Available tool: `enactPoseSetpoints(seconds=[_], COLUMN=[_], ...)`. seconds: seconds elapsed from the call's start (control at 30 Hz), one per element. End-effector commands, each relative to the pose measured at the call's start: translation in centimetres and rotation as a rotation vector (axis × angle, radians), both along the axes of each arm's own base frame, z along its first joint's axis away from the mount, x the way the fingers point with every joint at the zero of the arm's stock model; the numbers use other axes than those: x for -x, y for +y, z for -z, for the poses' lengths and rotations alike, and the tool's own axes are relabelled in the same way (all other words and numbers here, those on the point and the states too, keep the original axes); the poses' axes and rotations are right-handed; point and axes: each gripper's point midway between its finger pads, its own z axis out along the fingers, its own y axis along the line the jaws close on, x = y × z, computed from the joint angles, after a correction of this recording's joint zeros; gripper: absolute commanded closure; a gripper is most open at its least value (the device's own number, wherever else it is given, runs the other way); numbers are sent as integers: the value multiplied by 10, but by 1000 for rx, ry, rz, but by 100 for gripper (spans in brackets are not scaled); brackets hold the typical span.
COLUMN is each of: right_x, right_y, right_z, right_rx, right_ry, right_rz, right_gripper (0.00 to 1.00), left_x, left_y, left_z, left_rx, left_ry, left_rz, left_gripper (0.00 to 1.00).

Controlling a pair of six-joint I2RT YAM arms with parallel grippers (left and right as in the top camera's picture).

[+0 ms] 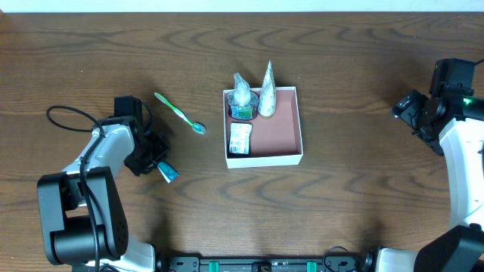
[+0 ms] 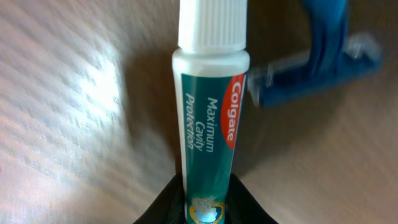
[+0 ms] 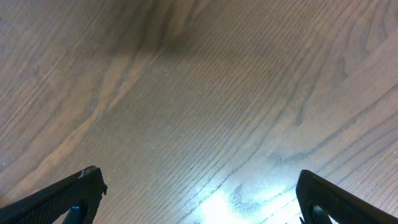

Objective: Pack container
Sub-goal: 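Reach the left gripper to the Colgate toothpaste tube and grasp it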

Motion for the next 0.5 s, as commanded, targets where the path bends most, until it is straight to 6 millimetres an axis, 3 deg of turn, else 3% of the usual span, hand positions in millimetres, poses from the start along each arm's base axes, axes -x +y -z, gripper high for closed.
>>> enactPoseSetpoints(seconds=[0.0, 0.23, 0.37, 0.47], right_x=[1, 1, 1, 1], right_y=[-3, -3, -3, -3], right_z=[1, 1, 1, 1], right_rx=[3, 3, 3, 3], right_ry=[6, 6, 6, 6], right_rz=[5, 6, 6, 6], right_gripper=[1, 1, 1, 1], left_x=[-20, -40, -40, -34], left_y=[-11, -48, -74, -106], left_z=[-28, -126, -182, -219], left_rx=[67, 179, 165, 161], left_ry=[-90, -344, -513, -653], left_rz=[89, 342, 463, 575], left_gripper=[79, 79, 79, 79])
